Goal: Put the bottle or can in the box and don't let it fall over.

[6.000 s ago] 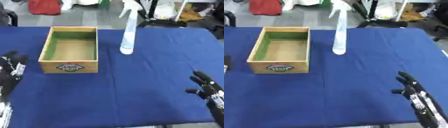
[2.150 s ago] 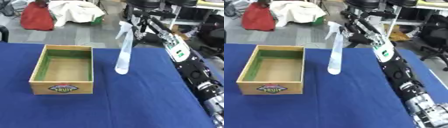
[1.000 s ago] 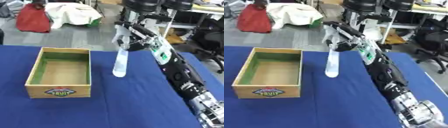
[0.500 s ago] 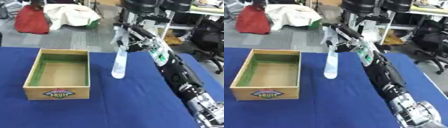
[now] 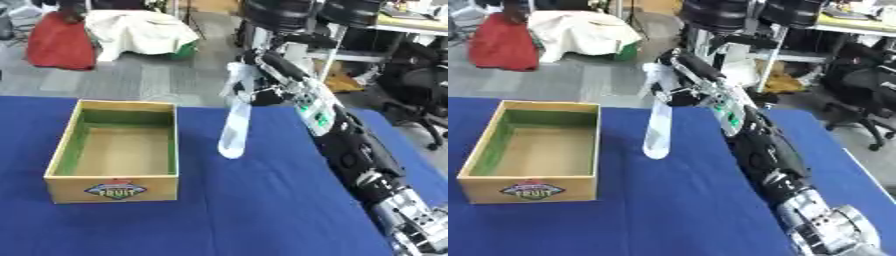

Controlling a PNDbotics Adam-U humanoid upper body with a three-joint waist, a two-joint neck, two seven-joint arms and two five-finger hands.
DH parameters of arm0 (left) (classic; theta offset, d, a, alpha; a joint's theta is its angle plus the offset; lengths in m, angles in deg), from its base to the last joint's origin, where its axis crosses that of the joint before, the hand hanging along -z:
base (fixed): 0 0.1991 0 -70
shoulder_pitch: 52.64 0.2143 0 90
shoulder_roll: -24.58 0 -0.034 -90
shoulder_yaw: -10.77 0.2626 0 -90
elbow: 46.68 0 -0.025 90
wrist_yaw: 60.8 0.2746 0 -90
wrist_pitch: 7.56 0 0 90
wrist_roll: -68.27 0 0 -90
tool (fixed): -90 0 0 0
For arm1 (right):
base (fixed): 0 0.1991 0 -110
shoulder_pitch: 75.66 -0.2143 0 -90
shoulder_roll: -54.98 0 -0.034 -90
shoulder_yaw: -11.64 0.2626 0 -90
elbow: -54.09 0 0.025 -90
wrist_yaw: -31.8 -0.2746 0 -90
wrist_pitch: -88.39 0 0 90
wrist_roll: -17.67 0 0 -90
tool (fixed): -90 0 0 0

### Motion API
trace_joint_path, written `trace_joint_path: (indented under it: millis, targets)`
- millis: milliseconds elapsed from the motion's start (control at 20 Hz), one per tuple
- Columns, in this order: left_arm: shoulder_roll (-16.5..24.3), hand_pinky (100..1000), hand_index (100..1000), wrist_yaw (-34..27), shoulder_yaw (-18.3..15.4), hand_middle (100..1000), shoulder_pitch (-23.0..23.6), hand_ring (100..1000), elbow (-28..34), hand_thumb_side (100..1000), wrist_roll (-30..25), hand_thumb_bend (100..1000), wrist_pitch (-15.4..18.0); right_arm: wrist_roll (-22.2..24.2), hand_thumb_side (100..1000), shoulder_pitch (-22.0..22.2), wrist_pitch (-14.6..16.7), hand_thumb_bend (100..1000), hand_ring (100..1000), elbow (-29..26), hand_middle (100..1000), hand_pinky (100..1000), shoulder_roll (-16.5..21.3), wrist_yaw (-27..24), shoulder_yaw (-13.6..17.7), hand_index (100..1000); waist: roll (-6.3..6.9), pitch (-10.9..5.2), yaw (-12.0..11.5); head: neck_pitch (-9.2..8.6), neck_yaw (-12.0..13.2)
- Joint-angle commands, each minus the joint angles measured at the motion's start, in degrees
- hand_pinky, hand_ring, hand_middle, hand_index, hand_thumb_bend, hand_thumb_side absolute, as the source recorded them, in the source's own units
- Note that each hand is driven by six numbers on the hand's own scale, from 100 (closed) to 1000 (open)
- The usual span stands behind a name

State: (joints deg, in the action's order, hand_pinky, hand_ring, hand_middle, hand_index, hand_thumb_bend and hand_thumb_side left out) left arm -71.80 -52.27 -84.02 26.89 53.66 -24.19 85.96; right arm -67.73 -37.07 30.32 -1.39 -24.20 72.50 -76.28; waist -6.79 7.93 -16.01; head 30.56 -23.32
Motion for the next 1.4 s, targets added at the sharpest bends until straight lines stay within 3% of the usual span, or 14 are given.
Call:
trace_joint_path:
  millis: [50, 150, 200, 300, 350, 900, 1150, 1400]
  targets:
    - [1.3, 621, 827, -0.4, -0.1, 539, -0.6, 604, 1.3, 678, 0.2, 512, 0.1, -2.3, 100, -0.6, 0.0, 100, 482, -0.8, 380, 194, 1.2, 1.2, 0.2, 192, 0.37, -0.47, 0.1, -0.78, -0.2]
    - [1.3, 621, 827, -0.4, -0.1, 539, -0.6, 604, 1.3, 678, 0.2, 511, 0.0, -4.0, 100, -0.4, 0.0, 100, 466, -1.0, 365, 183, 1.4, 0.7, 0.1, 184, 0.37, -0.46, 0.1, -0.80, -0.2]
    - [1.3, 621, 827, -0.4, -0.1, 538, -0.5, 604, 1.3, 680, 0.2, 510, 0.0, -4.9, 100, -0.3, 0.1, 100, 386, -1.4, 305, 131, 1.7, 0.2, 0.0, 159, 0.37, -0.51, 0.2, -0.76, -0.2]
    - [1.4, 621, 827, -0.4, -0.1, 538, -0.4, 604, 1.2, 680, 0.2, 510, 0.0, -6.0, 100, 0.0, 0.2, 100, 380, -2.1, 301, 125, 2.3, -1.4, -0.3, 157, 0.38, -0.57, 0.3, -0.71, -0.2]
    - [1.4, 621, 827, -0.4, -0.1, 538, -0.4, 604, 1.2, 680, 0.2, 510, 0.0, -6.2, 100, -0.1, 0.4, 100, 333, -2.7, 269, 100, 2.6, -2.2, -0.5, 147, 0.39, -0.68, 0.3, -0.63, -0.2]
    - [1.5, 622, 827, -0.6, 0.1, 537, 0.0, 604, 1.0, 678, 0.1, 512, 0.0, -1.1, 100, -2.2, 1.4, 100, 280, -13.8, 215, 100, 5.2, -12.3, -3.1, 135, 0.31, -1.66, 0.1, 0.00, -0.1]
    - [1.4, 623, 827, -1.1, 1.0, 538, -0.6, 605, 0.8, 677, -0.8, 514, 0.2, 2.0, 100, -4.3, 1.2, 100, 274, -19.0, 209, 100, 3.8, -18.2, -5.2, 134, 0.11, -1.95, -1.3, 0.19, -0.9]
    - [1.1, 623, 827, -2.0, 2.1, 538, -1.8, 605, 0.7, 676, -1.8, 516, 0.3, 5.5, 100, -6.4, 0.7, 100, 289, -21.1, 223, 100, -0.6, -22.0, -7.2, 139, 0.10, -2.07, -3.4, 0.99, -1.7]
